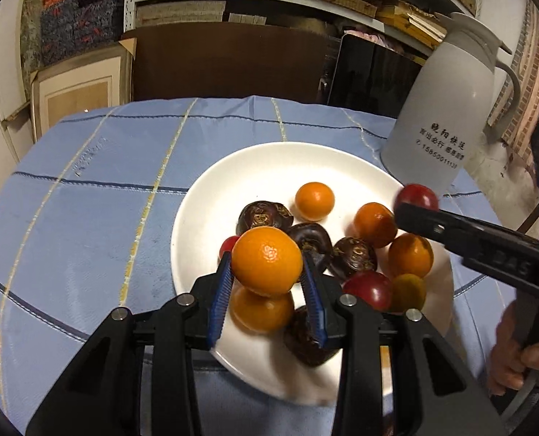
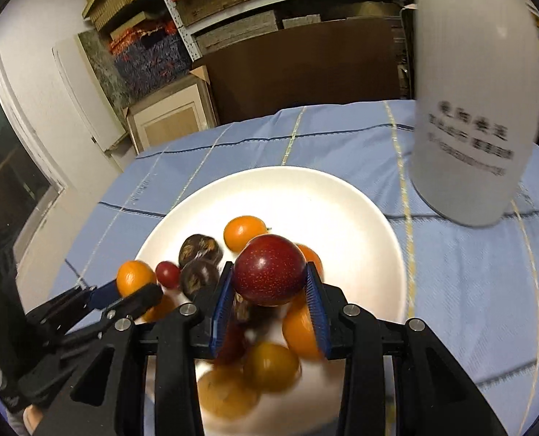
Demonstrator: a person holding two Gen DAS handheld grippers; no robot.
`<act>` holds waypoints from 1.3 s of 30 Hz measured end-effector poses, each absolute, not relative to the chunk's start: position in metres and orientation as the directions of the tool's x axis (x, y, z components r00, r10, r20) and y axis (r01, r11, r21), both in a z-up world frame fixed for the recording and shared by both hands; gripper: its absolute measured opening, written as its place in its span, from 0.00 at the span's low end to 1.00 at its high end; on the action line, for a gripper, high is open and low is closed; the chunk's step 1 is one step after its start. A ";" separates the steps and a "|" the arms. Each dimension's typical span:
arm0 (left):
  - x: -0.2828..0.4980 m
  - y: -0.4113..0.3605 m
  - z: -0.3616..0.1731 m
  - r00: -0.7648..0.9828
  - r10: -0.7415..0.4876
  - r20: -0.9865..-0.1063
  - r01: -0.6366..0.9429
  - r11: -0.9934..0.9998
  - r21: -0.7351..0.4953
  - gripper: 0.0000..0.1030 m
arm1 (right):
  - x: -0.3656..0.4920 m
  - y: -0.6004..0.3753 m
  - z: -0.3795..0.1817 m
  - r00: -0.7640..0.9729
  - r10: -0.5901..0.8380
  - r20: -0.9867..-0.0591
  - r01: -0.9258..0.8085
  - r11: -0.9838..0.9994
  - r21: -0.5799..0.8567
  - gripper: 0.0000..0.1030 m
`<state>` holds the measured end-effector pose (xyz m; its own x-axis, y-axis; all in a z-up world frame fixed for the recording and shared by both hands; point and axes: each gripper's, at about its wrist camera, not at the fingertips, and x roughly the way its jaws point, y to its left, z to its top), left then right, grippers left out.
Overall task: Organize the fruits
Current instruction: 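Carry both fruits onto the white plate and open both tools, then lift both open tools away from the plate back over the last two dark fruits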
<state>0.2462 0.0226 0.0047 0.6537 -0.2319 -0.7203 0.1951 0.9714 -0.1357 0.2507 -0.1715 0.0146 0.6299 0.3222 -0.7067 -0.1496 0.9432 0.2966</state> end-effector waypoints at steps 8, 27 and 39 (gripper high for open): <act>0.226 0.029 0.018 0.688 -0.199 -0.698 0.158 0.980 -0.124 0.69 | 0.238 -0.179 0.023 0.650 0.389 -0.653 -0.168 0.911 0.376 0.59; 0.064 0.052 -0.014 0.700 -0.052 -0.712 0.018 0.998 -0.055 0.91 | 0.024 -0.189 -0.016 0.672 0.341 -0.657 -0.253 0.940 0.229 0.73; 0.051 0.039 -0.020 0.693 -0.010 -0.721 0.050 0.998 0.034 0.92 | 0.012 -0.161 -0.021 0.663 0.295 -0.688 -0.296 0.948 0.122 0.73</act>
